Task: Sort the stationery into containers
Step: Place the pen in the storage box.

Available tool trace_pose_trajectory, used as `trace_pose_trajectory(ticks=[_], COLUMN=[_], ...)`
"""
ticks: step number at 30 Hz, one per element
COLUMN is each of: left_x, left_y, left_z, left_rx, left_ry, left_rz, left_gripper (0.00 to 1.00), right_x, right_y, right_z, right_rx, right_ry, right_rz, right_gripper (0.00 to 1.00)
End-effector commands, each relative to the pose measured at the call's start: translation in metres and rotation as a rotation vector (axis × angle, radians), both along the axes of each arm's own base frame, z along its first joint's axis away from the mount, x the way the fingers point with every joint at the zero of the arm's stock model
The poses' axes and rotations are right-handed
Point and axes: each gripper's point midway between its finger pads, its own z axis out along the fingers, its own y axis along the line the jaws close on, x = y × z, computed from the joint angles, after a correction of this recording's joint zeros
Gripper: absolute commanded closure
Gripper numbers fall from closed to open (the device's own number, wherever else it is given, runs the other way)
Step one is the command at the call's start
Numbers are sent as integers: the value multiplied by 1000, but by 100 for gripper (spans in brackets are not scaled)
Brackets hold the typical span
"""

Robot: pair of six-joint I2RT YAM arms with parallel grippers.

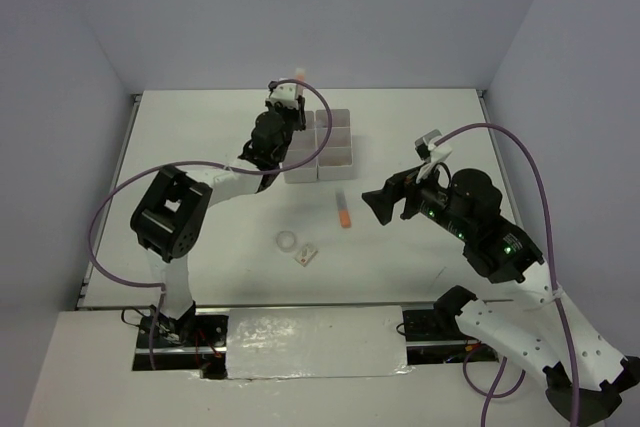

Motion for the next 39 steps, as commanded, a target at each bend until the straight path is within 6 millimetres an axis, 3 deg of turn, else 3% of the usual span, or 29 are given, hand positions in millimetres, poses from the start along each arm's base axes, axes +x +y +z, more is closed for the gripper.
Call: trace_pose_trajectory(ticks=[1,4,9,39], left_x=[3,8,17,23], left_y=[-3,0,1,11], left_z=[3,-1,-7,-39], left_rx=[-49,-51,-54,-79], left_ry=[-40,-37,-28,-29], left_rz=[-12,-5,-17,-32], left_gripper=[80,76,78,60], right_x=[3,2,2,1], right_y=[5,4,5,12], right_z=[9,8,8,2], right_rx=[14,13,14,1], right_ry=[-44,-43,-42,-25], right_rz=[17,17,21,56], right_gripper=[0,0,0,0])
